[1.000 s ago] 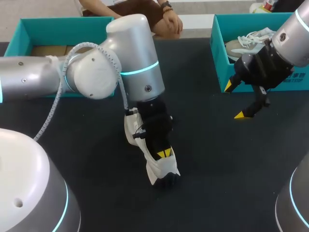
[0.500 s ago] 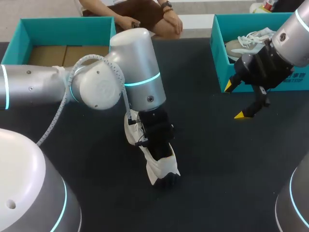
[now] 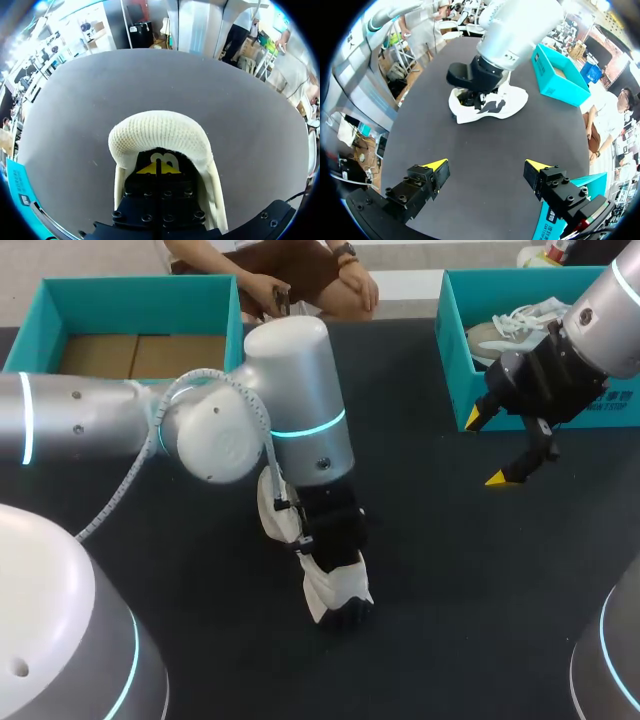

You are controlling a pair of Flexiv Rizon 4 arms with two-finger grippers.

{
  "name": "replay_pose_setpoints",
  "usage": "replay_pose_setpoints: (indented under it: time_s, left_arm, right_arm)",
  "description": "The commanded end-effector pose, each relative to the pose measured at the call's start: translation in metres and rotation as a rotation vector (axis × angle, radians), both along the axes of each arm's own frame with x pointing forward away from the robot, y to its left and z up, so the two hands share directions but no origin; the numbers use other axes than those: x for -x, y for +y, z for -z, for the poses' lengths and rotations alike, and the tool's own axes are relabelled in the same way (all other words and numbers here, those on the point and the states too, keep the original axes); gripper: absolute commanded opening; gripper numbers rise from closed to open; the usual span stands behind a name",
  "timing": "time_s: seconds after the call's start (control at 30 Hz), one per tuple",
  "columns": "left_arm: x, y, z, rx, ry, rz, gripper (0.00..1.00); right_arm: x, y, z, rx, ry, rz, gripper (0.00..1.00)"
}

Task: Take the shoe out of the shoebox, open the shoe tongue, remove and reinsert the insole, then place the shoe into the shoebox

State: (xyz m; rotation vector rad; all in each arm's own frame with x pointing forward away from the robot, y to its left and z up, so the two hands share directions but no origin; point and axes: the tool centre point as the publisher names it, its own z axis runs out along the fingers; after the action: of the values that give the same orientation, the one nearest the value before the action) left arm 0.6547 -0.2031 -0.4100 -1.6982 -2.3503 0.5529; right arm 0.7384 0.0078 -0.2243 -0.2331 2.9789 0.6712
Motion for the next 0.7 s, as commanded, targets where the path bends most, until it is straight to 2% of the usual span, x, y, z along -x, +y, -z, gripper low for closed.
replay_pose_setpoints:
  time_s: [0.03, 0.4, 0.7]
  left_arm:
    - [-0.011, 0.007, 0.028, -0.032, -0.096, -0.007, 0.00]
    - [-0.049, 0.025, 0.039, -0.084, -0.265, -0.041, 0.00]
    - [-0.065, 0.030, 0.054, -0.110, -0.368, -0.015, 0.00]
  right_arm:
    - [0.000, 0.000, 0.001, 0.001, -0.001, 0.001, 1.00]
    - [0.000, 0.000, 0.001, 0.001, -0.001, 0.001, 1.00]
    - [0.000, 0.000, 0.001, 0.001, -0.001, 0.001, 1.00]
